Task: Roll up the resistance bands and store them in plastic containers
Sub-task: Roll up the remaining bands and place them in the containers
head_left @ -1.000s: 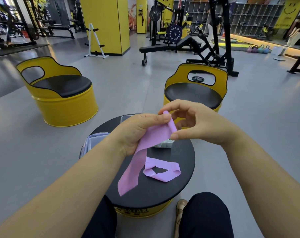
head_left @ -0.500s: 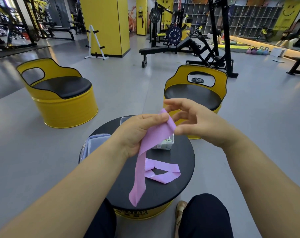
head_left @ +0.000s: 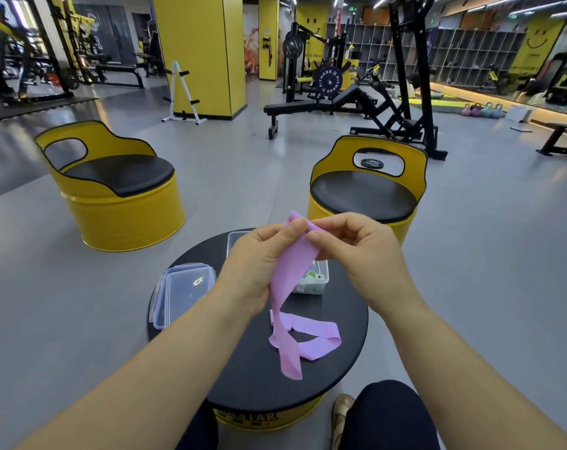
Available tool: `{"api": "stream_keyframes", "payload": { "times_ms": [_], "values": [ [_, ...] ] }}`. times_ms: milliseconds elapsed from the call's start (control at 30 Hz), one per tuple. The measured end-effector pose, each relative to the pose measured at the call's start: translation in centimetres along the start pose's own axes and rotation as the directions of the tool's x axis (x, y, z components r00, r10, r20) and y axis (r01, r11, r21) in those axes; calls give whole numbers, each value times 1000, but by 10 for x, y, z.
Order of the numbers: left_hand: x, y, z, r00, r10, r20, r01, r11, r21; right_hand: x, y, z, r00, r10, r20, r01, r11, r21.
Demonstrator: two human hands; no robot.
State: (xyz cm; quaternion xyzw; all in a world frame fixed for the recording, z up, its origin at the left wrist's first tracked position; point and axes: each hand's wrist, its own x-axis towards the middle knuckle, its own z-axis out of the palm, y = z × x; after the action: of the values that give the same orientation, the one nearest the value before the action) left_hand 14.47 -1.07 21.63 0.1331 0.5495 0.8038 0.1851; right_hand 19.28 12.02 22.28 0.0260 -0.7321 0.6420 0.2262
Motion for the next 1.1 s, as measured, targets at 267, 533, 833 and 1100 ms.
{"api": "stream_keyframes", "payload": {
  "times_ms": [267, 533, 833, 1100],
  "values": [
    [-2, 17, -9, 980, 195, 30, -189, 883, 430, 6, -4, -12, 992, -57, 112, 88, 951, -296],
    [-2, 19, -3, 955, 291, 56, -289, 872, 395, 7, -10, -15, 992, -72, 106, 102, 944, -314],
    [-3, 14, 0, 950, 311, 36, -306, 896, 322, 5, -12, -16, 996, -53, 78, 67, 981, -181],
    [-5, 15, 0, 950, 309, 41, -306, 903, 302, 4, -14, -16, 994, -54, 100, 73, 977, -199]
  ]
}}
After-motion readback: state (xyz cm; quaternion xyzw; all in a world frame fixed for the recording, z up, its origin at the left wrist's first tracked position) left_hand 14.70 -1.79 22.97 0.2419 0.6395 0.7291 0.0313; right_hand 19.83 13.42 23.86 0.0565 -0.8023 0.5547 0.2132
